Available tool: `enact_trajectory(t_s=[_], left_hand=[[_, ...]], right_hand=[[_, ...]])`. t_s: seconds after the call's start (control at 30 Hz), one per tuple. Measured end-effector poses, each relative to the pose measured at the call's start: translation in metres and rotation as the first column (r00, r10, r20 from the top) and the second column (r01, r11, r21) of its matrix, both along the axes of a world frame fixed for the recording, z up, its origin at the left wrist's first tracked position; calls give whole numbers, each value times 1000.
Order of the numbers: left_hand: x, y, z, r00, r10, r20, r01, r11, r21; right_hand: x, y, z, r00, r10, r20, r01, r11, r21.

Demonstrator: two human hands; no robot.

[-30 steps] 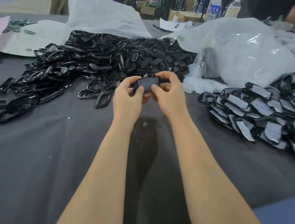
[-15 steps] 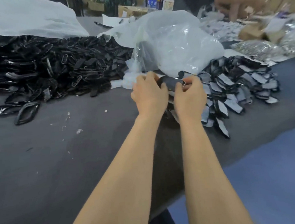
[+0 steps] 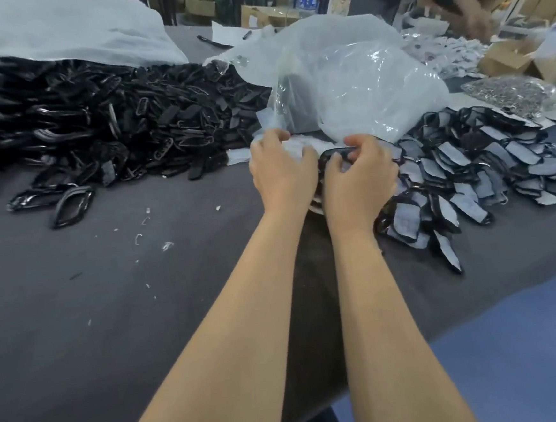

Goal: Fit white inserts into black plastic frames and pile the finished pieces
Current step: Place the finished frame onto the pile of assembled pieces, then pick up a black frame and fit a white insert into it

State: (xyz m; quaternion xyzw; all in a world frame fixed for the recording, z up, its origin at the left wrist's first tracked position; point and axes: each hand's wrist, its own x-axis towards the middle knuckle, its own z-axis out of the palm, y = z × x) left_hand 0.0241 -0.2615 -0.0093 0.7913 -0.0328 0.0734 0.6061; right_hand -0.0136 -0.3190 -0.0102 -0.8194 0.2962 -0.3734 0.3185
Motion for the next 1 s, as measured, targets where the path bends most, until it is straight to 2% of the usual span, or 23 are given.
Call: enact_trajectory(t_s=[0.13, 0.23, 0.33, 0.4, 0.53, 0.63, 0.7, 0.83, 0.93, 1.0], left_hand=[[14, 64, 6, 985, 172, 11, -166, 965, -201], [23, 119, 4, 947, 320, -12, -313, 917, -246], [27, 176, -2, 887, 458, -55, -453, 843, -291], [27, 207, -7, 845, 526, -93, -528, 795, -301], [24, 248, -17, 778, 605, -170, -624, 712, -320], [24, 262, -21, 766, 606, -214, -639, 679, -361], [25, 264, -22, 768, 603, -215, -635, 675, -376], [29, 262, -23, 787, 590, -178, -611, 711, -348], [29, 256, -25, 845, 520, -124, -533, 808, -250], [28, 250, -27, 891, 446, -84, -454, 878, -154]], right_hand=[[22, 58, 4, 953, 297, 52, -298, 955, 11], [39, 102, 0, 814, 572, -100, -563, 819, 108], [54, 154, -8, 657, 704, -269, -694, 705, 148], [59, 187, -15, 610, 709, -353, -712, 686, 147], [64, 232, -26, 631, 584, -511, -665, 746, 31], [64, 249, -25, 617, 538, -575, -676, 736, -37], [65, 253, -22, 589, 558, -585, -701, 712, -26], [70, 244, -10, 546, 647, -533, -755, 655, 21], [72, 222, -6, 566, 681, -465, -751, 658, 49], [72, 206, -8, 533, 721, -443, -792, 609, 39]])
